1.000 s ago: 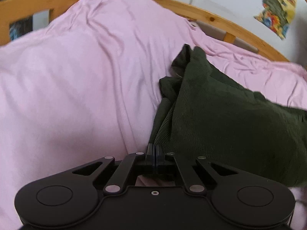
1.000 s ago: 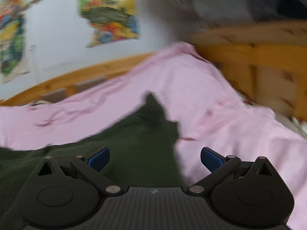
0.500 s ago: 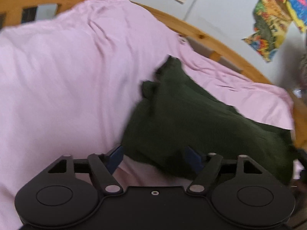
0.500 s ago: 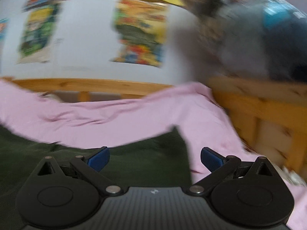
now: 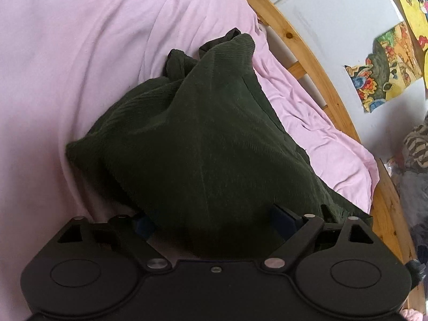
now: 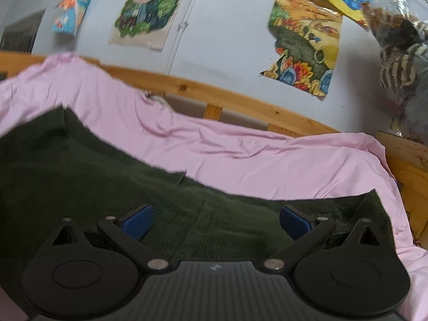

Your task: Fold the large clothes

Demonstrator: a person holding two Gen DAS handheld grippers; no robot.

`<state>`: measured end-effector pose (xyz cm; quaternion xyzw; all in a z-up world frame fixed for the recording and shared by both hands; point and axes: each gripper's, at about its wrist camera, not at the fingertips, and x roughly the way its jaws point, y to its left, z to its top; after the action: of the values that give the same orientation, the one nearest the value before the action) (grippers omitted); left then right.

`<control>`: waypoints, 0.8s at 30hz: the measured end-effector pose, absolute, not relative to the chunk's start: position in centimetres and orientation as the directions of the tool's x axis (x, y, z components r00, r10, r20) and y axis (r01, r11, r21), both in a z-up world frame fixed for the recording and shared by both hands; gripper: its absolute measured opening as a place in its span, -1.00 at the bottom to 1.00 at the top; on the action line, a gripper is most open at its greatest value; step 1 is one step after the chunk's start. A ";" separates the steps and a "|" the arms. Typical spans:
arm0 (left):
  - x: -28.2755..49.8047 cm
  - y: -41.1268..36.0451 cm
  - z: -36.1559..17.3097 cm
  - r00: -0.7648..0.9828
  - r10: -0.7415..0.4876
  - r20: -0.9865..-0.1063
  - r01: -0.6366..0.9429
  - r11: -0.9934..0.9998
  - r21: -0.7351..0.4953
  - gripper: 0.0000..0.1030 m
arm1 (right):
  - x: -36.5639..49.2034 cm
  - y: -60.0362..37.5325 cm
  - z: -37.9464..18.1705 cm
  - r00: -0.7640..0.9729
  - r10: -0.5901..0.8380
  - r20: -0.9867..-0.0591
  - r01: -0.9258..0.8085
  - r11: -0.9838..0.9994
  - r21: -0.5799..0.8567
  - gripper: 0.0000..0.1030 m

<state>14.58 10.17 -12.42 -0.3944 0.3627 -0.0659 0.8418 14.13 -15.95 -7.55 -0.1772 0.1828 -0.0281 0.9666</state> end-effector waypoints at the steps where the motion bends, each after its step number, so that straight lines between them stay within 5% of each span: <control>1: 14.6 10.1 -12.4 0.725 -0.398 -0.562 -0.170 0.687 -0.706 0.74 | 14.4 -15.7 -8.1 0.929 -0.126 -0.349 -0.012 0.929 -0.370 1.00; 8: 14.5 10.3 -11.7 0.717 -0.367 -0.593 -0.165 0.737 -0.655 0.74 | 17.2 -15.0 -11.4 0.889 -0.121 -0.441 -0.073 0.914 -0.398 0.99; 24: 15.1 7.3 -10.3 0.775 -0.189 -0.603 -0.171 0.856 -0.488 0.69 | 15.5 -15.3 -10.7 0.919 -0.116 -0.377 -0.041 0.923 -0.384 1.00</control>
<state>15.12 7.25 -10.27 -0.2681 0.3355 -0.0051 0.9031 15.54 -15.30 -10.71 -0.1958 0.2002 -0.0195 0.9598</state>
